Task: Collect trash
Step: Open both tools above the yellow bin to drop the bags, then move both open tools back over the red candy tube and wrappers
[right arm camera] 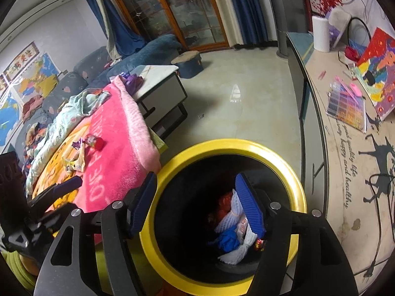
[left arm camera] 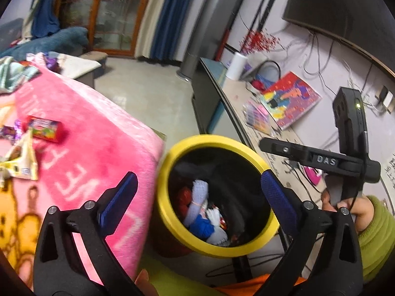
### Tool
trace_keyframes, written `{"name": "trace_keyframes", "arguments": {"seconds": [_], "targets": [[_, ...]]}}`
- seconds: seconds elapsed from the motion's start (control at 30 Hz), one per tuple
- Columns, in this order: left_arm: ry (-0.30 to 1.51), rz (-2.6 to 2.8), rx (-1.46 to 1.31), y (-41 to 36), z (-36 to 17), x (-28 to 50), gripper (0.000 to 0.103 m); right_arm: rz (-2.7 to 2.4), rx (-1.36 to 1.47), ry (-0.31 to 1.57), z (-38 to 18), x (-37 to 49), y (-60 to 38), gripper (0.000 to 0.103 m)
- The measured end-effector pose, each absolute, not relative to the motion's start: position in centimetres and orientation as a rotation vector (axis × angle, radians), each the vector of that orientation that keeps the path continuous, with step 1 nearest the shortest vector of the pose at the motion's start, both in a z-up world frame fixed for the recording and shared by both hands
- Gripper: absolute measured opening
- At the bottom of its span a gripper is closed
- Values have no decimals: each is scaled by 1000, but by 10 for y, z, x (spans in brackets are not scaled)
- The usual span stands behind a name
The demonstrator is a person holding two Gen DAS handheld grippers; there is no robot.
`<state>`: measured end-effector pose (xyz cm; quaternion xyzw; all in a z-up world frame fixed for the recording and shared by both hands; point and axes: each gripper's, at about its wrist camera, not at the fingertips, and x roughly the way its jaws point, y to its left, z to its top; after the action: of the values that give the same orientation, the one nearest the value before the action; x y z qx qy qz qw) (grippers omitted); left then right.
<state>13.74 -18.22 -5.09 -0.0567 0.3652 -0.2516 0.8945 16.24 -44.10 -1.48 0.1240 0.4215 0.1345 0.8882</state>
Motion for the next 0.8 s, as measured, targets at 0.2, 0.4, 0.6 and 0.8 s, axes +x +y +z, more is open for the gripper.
{"name": "trace_keyframes", "arguments": {"seconds": [0.2, 0.4, 0.6, 0.8], "targets": [[686, -399, -127, -154, -37, 133, 92, 312, 255, 816, 3, 160, -422, 68], [613, -314, -135, -128, -22, 128, 92, 358, 222, 775, 19, 157, -395, 72], [568, -240, -155, -99, -16, 121, 92, 439, 167, 757, 33, 157, -357, 72], [528, -173, -183, -68, -10, 112, 92, 510, 109, 753, 42, 157, -319, 73]]}}
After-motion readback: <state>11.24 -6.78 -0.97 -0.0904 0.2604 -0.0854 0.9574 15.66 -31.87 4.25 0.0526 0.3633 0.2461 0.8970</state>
